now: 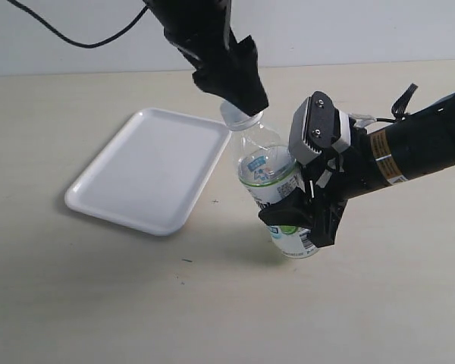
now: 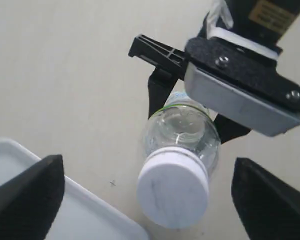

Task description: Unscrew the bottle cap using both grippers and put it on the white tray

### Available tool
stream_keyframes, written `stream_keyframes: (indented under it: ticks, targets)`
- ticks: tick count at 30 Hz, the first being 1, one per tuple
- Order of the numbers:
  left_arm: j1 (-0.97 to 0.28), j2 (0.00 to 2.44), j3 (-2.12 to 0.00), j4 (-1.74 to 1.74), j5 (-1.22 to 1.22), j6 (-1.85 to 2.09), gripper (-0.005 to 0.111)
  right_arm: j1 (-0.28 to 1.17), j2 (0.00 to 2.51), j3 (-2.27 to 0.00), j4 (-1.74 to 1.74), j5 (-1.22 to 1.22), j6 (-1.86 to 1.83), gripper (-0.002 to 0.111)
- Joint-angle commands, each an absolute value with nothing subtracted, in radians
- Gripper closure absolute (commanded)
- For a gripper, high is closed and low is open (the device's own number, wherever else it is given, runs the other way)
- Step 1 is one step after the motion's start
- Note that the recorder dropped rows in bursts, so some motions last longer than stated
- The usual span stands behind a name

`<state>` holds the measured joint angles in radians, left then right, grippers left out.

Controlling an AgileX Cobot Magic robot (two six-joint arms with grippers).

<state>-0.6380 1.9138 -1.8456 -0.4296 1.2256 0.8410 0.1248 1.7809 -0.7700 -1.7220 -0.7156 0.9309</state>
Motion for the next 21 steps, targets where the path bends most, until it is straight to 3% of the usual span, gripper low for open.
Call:
stream_keyframes:
  ticks: [1,7,16,18,21]
  targets:
    - [-0.639,1.903,-1.852,-0.426,1.221,1.205,0.02,0.128,1.781,-0.767,-1.72,-0.729,0.935,0.108]
    - [-0.639,1.903,-1.833,-0.427,1.221,1.476,0.02,0.128,1.781,-0.767,-1.723,-0.728,0.935,0.108]
    - [-0.639,1.908,-1.801,-0.45,1.221,1.508,0.021,0.128,1.781,-0.767,-1.723,-0.725,0.935,0.108]
    - [-0.639,1.908,-1.801,-0.45,1.221,1.506,0.023,0.128,1.781,-0.767,-1.723,-0.725,0.935,0.108]
    - [-0.639,1.908,-1.801,-0.452,1.221,1.506,0.038,0.128,1.781,-0.767,-1.723,-0.725,0.935,0.108]
